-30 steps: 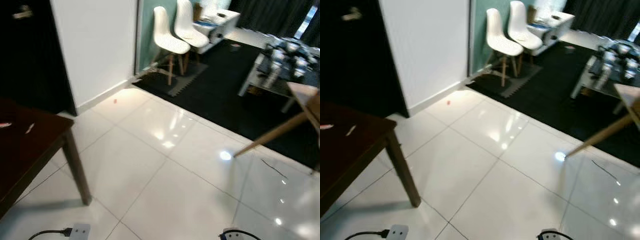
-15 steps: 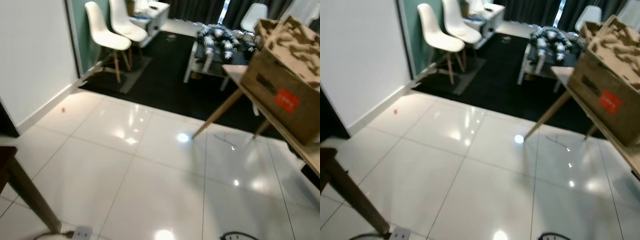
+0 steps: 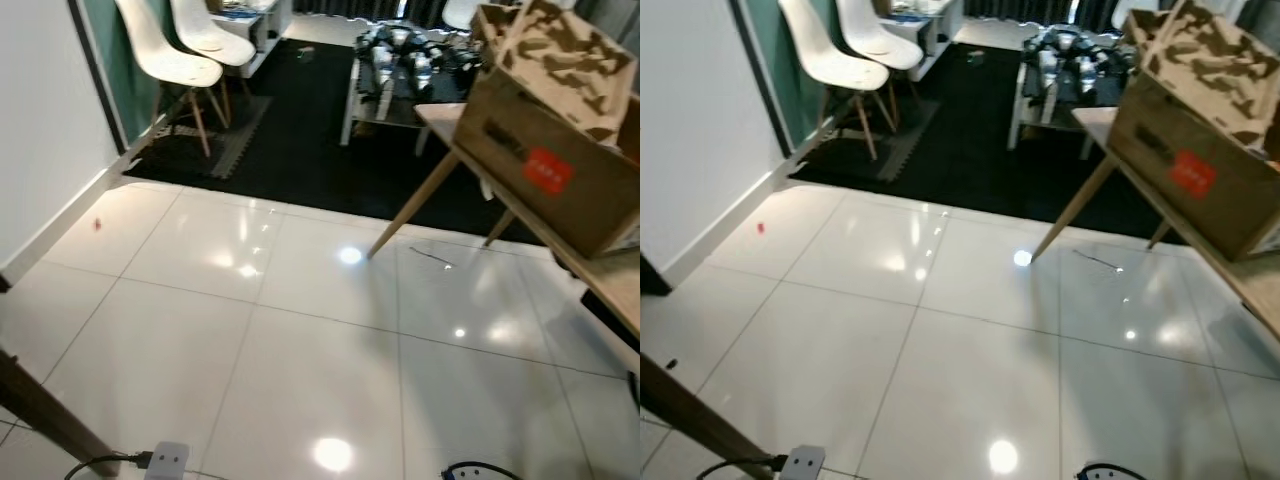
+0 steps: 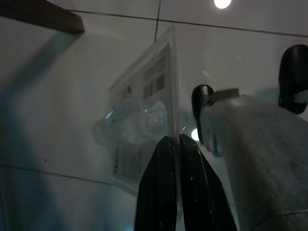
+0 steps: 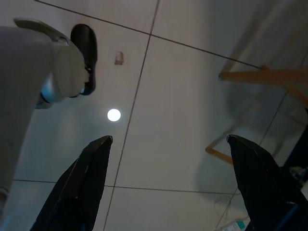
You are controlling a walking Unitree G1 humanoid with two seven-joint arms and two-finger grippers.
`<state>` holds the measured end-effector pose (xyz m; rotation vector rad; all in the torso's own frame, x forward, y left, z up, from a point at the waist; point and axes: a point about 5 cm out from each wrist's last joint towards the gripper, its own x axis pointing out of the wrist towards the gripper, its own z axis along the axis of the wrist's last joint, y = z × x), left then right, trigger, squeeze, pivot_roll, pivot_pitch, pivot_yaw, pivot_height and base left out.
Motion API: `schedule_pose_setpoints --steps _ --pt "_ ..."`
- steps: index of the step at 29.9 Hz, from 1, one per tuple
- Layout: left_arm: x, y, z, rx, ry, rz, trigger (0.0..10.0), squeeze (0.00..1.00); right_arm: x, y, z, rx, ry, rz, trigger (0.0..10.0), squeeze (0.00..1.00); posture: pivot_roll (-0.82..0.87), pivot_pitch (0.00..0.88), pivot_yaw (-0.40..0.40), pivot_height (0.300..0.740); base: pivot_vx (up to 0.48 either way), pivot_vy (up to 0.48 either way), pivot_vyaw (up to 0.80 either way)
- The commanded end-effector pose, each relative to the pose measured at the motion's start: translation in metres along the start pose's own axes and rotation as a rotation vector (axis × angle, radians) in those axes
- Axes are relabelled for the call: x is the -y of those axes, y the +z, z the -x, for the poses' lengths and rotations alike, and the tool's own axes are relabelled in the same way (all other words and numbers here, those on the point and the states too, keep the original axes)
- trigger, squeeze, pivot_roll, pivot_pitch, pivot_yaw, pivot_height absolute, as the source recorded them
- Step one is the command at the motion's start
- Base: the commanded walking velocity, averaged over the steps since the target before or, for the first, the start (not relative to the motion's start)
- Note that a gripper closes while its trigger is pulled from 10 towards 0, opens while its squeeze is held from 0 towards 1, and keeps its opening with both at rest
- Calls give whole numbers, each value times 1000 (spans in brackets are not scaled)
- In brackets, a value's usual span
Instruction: Picking trash to rubbish bin
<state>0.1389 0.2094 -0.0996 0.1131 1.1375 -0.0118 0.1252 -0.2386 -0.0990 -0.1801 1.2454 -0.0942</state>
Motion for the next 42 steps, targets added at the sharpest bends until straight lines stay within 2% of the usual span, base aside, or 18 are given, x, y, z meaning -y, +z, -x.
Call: schedule_pose_setpoints --steps 1,12,24,42 --pt "4 -14 1 -51 -14 3 10000 0 0 -3 0 -10 1 14 10000 0 50 75 -39 740 0 0 0" --pt "9 -16 1 -57 -38 -4 10000 0 0 -4 0 -12 1 25 10000 0 34 75 -40 740 0 -46 0" --pt "12 -9 0 -46 -53 -26 10000 0 3 -5 0 -13 -5 34 10000 0 10 56 -43 740 0 -323 0" --pt "16 -7 -1 -41 -62 -40 10000 0 3 -8 1 -18 -4 34 10000 0 -7 77 -36 740 0 -413 0"
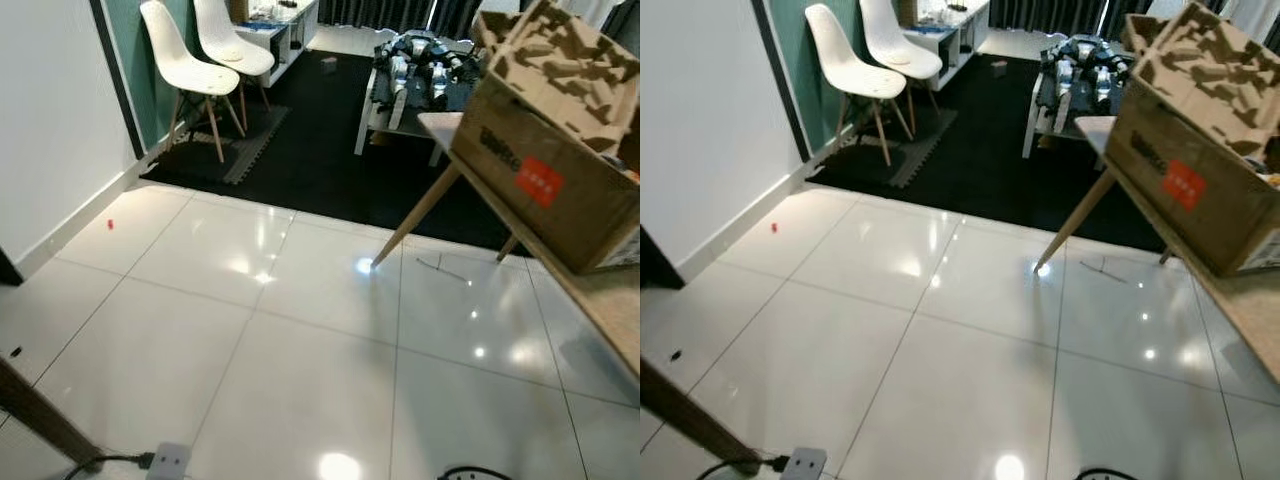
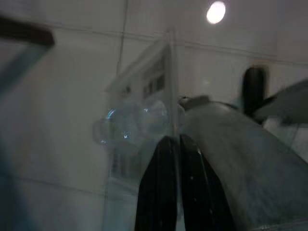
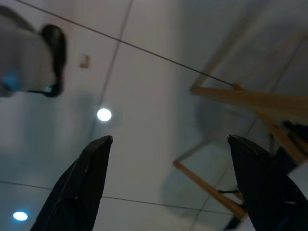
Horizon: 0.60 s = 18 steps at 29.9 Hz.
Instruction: Picking trash to rubbish bin
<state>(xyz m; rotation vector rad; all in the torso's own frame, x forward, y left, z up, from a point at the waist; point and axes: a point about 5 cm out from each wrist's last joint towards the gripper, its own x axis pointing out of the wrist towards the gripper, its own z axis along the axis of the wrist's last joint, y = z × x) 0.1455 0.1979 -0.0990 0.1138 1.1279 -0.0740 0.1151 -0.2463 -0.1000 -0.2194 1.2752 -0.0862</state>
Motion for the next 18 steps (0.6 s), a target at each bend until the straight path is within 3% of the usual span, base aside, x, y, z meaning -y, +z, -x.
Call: schedule_pose_setpoints --steps 1,9,16,18 --pt "5 -13 1 -50 -15 -5 10000 0 -4 3 0 11 10 -5 10000 0 -7 77 -36 740 0 -458 0" --pt "3 -9 0 -40 -13 -2 10000 0 -4 2 0 12 12 -9 10000 0 -8 77 -36 740 0 -458 0" --pt "3 -8 0 -36 -10 0 10000 0 -3 -1 0 6 10 -10 10000 0 -5 78 -35 740 0 -419 -744" --pt "3 -8 0 -36 -10 2 10000 0 -3 -2 0 8 9 -14 10000 0 -5 78 -35 740 0 -289 0"
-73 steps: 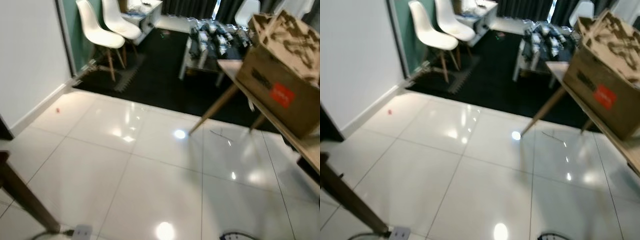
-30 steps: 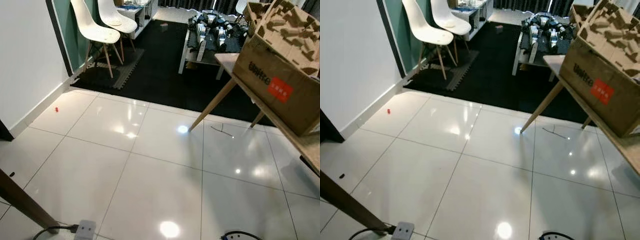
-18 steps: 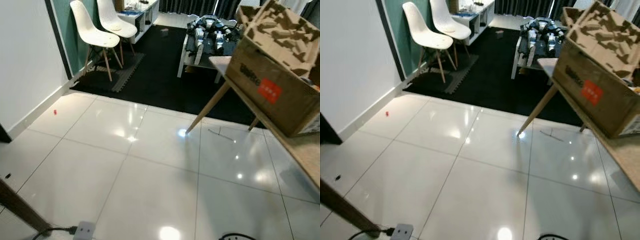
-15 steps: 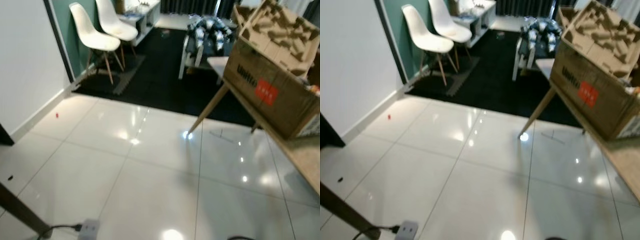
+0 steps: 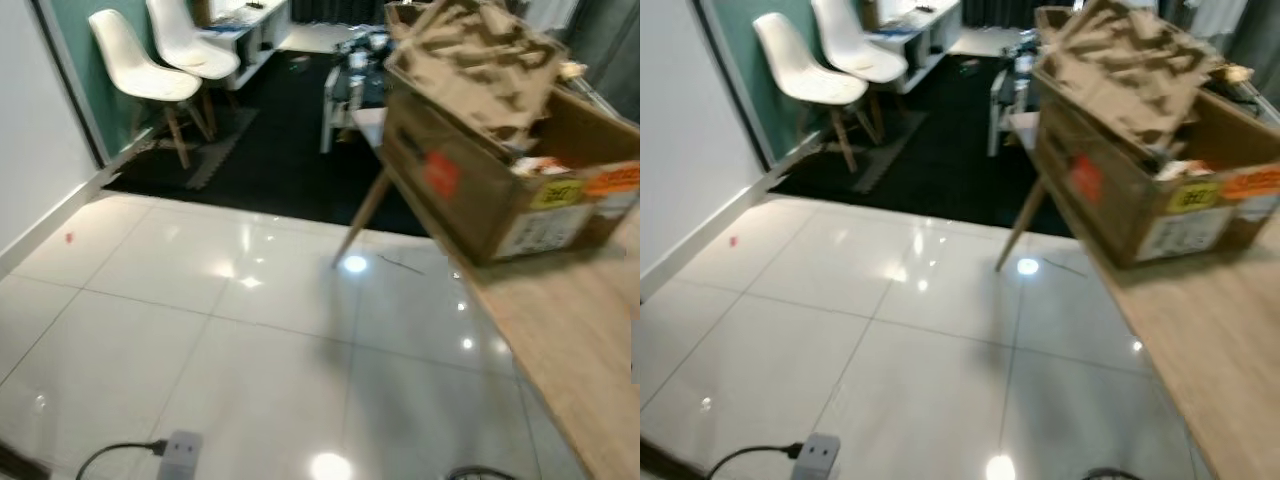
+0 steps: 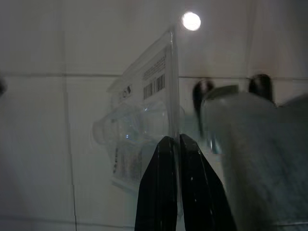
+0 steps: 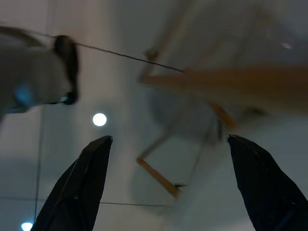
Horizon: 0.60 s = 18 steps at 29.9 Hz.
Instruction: Picking trash to rubbish bin
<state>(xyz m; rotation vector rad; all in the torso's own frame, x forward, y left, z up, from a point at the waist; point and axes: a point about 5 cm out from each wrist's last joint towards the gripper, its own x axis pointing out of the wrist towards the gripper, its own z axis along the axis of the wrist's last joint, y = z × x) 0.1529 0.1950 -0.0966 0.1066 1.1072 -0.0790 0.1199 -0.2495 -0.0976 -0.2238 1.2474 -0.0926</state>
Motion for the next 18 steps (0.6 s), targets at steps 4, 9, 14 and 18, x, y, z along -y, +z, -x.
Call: schedule_pose_setpoints --steps 4,9,14,18 --pt "0 -15 2 -53 6 12 10000 0 -7 -8 0 -21 18 -8 10000 0 -3 81 -34 740 0 -68 0" --pt "-2 -13 2 -37 26 35 10000 0 -8 -10 0 -27 20 -4 10000 0 -3 82 -34 740 0 0 0" --pt "-4 -10 1 -31 42 32 10000 0 -9 -12 0 -31 25 -2 10000 0 -4 82 -31 740 0 0 0" --pt "-5 -10 1 -29 47 31 10000 0 -10 -12 0 -29 34 -1 10000 0 -5 81 -31 740 0 0 0"
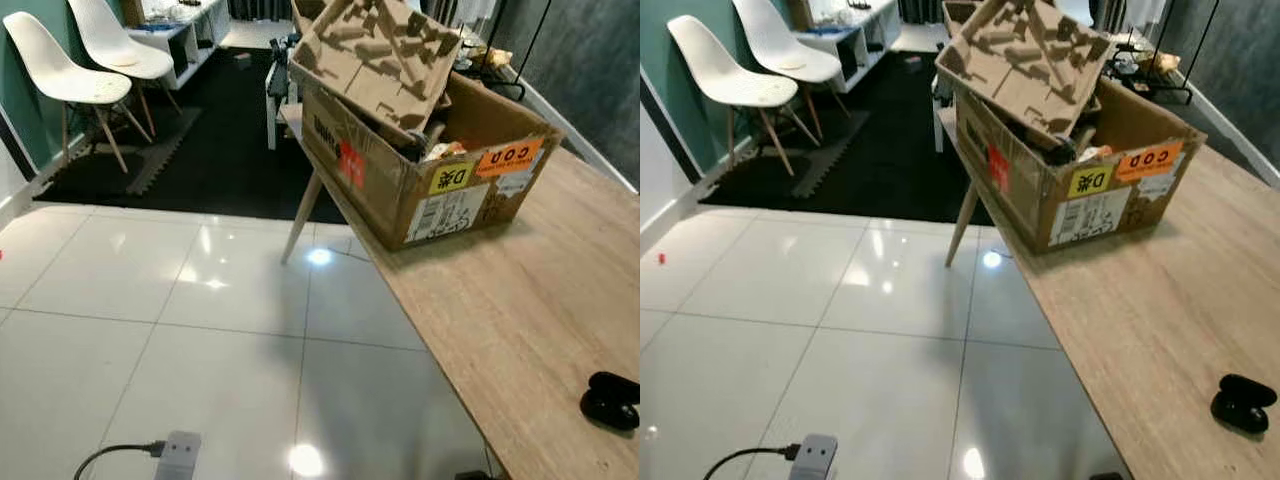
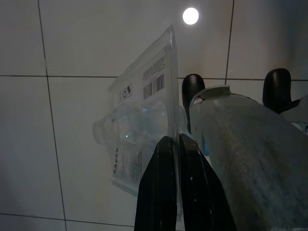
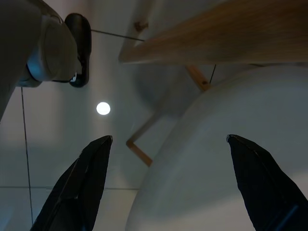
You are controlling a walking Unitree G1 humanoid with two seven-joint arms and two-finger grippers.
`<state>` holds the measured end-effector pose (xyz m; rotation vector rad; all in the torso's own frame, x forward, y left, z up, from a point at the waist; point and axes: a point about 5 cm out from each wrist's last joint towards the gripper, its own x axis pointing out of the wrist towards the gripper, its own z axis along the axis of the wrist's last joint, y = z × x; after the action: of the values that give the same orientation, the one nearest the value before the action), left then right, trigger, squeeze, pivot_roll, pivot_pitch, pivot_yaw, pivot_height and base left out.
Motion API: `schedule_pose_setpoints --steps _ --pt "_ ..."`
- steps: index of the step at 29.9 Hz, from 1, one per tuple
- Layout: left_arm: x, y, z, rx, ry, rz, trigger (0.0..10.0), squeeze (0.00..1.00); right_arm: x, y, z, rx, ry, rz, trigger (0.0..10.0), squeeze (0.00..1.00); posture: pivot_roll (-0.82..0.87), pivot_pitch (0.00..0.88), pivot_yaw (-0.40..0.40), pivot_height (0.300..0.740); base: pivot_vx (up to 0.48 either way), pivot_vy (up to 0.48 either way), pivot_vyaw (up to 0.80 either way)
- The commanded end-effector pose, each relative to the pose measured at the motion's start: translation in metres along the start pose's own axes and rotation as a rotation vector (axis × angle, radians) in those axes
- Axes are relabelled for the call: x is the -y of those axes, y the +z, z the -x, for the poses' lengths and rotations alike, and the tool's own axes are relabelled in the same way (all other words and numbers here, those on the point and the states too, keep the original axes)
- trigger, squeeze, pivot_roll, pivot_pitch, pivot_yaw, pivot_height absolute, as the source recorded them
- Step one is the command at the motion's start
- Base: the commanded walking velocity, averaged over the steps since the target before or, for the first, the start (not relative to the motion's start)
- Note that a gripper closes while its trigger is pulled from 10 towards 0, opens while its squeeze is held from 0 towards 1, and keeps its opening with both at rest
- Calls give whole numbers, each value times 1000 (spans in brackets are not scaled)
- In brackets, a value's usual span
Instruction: Picking trash to rubbish bin
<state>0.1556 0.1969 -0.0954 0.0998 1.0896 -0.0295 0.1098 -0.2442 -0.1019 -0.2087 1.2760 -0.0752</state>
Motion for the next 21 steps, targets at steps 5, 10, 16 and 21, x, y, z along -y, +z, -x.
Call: schedule_pose_setpoints --steps 5,10,16,21 --pt "-4 -13 2 -48 14 -4 10000 0 -6 1 0 19 58 46 10000 0 -5 80 -31 740 0 0 0" --pt "-4 -14 2 -50 15 -7 10000 0 -12 8 0 51 107 95 10000 0 -5 80 -31 740 0 0 535" --pt "-4 -14 2 -47 17 -1 10000 0 -14 15 -1 63 92 108 10000 0 13 70 -40 740 0 0 633" --pt "-4 -14 2 -43 20 2 10000 0 -13 16 -1 62 77 95 10000 0 15 68 -40 740 0 0 0"
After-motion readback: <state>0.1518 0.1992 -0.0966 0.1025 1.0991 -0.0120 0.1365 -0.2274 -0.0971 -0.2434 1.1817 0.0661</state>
